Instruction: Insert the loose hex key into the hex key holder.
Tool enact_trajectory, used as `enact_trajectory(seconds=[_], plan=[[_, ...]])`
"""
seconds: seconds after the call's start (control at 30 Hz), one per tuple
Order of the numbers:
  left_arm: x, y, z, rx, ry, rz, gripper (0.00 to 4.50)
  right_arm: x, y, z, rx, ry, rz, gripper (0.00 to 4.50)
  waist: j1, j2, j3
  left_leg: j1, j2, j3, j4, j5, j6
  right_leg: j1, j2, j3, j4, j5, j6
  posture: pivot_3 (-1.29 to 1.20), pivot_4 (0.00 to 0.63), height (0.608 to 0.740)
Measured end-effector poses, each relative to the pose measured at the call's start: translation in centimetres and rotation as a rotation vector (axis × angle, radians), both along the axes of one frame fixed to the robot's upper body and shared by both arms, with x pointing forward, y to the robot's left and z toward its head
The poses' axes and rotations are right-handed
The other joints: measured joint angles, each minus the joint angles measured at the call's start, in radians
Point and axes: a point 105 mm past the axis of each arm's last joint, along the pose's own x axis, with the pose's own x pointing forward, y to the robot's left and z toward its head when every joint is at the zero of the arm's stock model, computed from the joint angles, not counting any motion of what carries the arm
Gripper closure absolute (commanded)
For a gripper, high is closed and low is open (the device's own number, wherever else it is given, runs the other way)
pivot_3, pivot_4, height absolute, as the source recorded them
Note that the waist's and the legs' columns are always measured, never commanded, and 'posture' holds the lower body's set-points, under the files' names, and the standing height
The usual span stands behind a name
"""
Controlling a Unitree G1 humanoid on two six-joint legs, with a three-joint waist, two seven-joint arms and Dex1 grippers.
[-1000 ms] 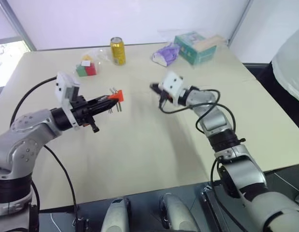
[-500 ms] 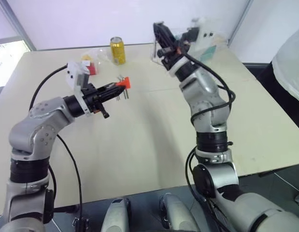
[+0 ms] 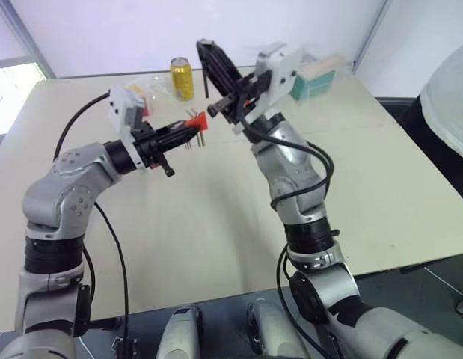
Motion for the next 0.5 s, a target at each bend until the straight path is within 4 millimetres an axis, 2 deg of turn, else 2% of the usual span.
enact_trajectory(seconds=[0.3,0.5], plan=[[0.0,-0.1,-0.1,0.003,0.013,-0.007,4.5,-0.4,0.6,-0.1,-0.017,-0.034,-0.001,4.44,0.001,0.0,0.0,0.0,0.0,0.0,0.0,0.0,0.0,0.0,0.0,0.0,0.0,0.0,0.0,0.0,0.15,0.74],[0.0,-0.3,0.3,-0.001,0.0,-0.014,4.5,0.4,0.7,-1.9,-0.046,0.003,-0.023,4.44,0.001,0.0,0.0,0.0,0.0,0.0,0.0,0.0,0.0,0.0,0.0,0.0,0.0,0.0,0.0,0.0,0.15,0.74]])
